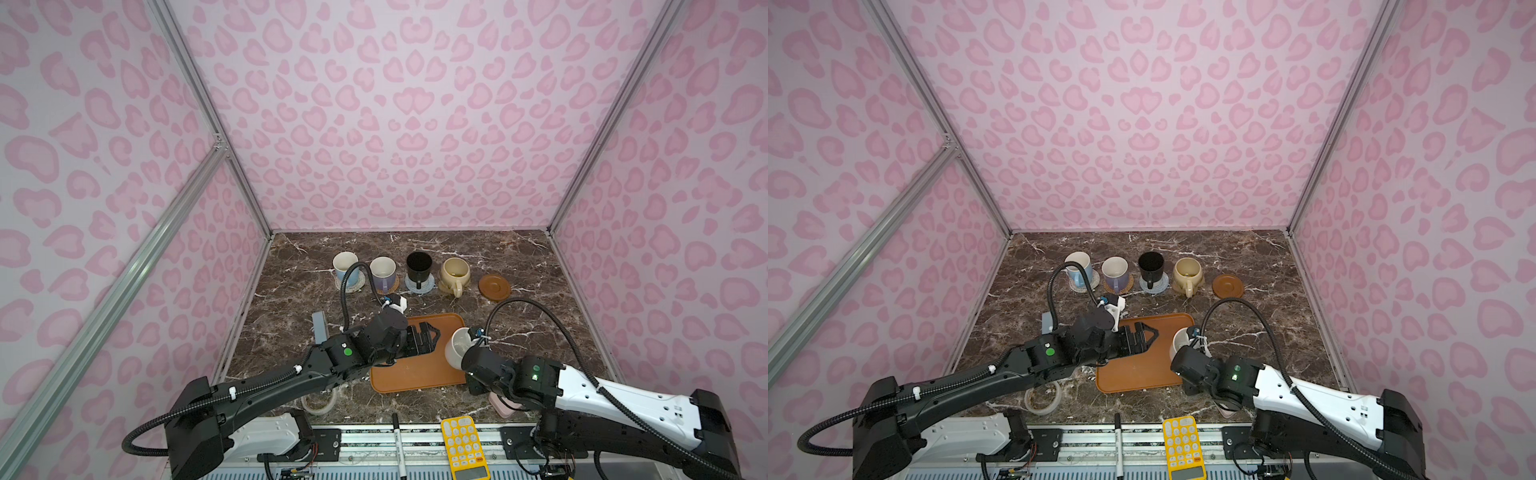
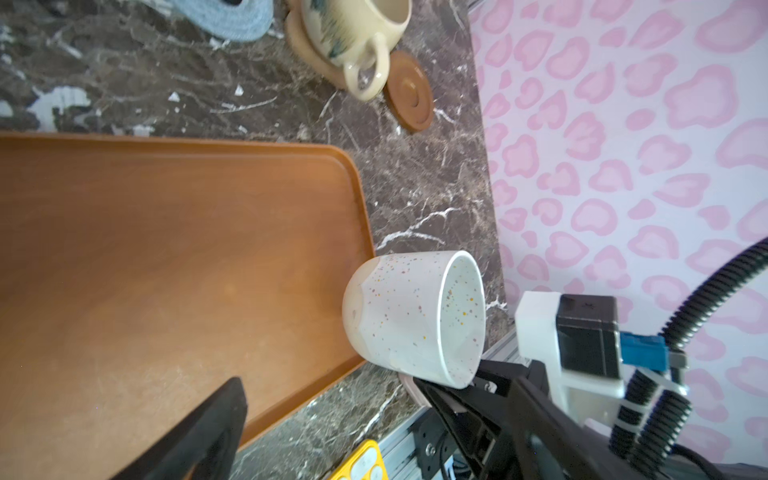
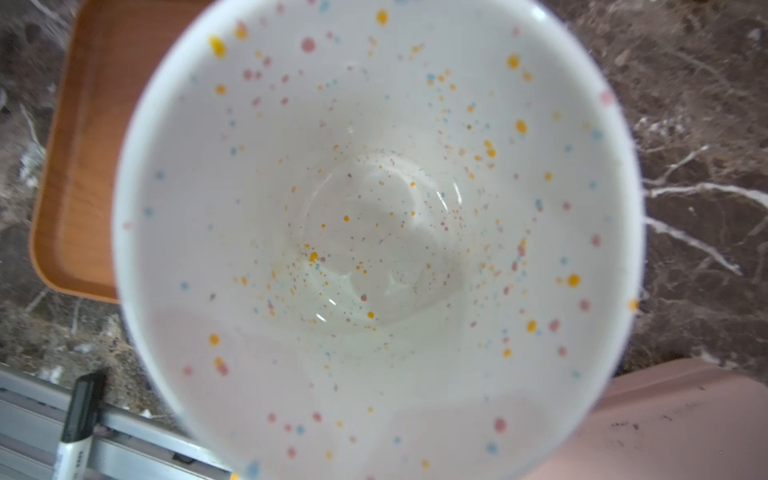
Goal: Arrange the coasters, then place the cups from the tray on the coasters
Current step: 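Lift the white speckled mug with the right gripper and set it on the wooden saucer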
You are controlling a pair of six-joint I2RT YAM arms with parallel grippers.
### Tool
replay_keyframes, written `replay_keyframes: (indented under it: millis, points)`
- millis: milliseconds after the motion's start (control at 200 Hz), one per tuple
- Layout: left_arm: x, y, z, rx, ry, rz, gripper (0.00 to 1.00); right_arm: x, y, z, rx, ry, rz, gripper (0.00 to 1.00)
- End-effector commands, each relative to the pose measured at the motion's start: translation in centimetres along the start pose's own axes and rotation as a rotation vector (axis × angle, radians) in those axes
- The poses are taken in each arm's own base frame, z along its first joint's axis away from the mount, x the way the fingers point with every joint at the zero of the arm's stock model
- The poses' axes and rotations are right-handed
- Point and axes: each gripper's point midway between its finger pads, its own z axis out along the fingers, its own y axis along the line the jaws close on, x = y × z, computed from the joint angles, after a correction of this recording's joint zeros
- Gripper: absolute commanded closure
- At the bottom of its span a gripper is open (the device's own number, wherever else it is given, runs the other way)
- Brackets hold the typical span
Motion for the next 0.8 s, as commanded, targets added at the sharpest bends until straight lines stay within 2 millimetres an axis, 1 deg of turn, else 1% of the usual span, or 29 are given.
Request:
replay_keyframes:
  millis: [0,95,210,255,345,490,660,800]
  points:
    - [-2.1,-1.3,-0.4,0.017,-0.046,0.041,0.01,-2.0,-1.6,-0.5,0.027,-0.056,0.027,1.00]
    - [-3.6,-2.4,-0.5,0.042,-0.059,0.047,0.01,-3.6,-3.0,-1.0,0.026,-0.071,0.068,1.00]
    - [-5.2,-3.4,-0.3,0.057,-0.078,0.060,0.01,-6.0,-4.7,-1.8,0.043,-0.092,0.091,1.00]
    - [-5.8,-3.8,-0.3,0.064,-0.084,0.066,0.01,-7.0,-5.4,-1.9,0.057,-0.095,0.102,1.00]
    - [-7.1,-4.3,0.0,0.068,-0.093,0.072,0.01,-8.8,-7.2,-1.4,0.083,-0.090,0.135,1.00]
    - [-9.1,-5.0,0.7,0.079,-0.112,0.073,0.01,-11.7,-10.4,0.4,0.142,-0.081,0.194,1.00]
    - [-10.7,-5.2,2.4,0.063,-0.110,0.091,0.01,-14.7,-14.3,2.7,0.255,-0.066,0.232,1.00]
    - [-11.6,-5.2,4.6,0.042,-0.101,0.110,0.00,-17.1,-15.9,5.5,0.259,-0.022,0.236,1.00]
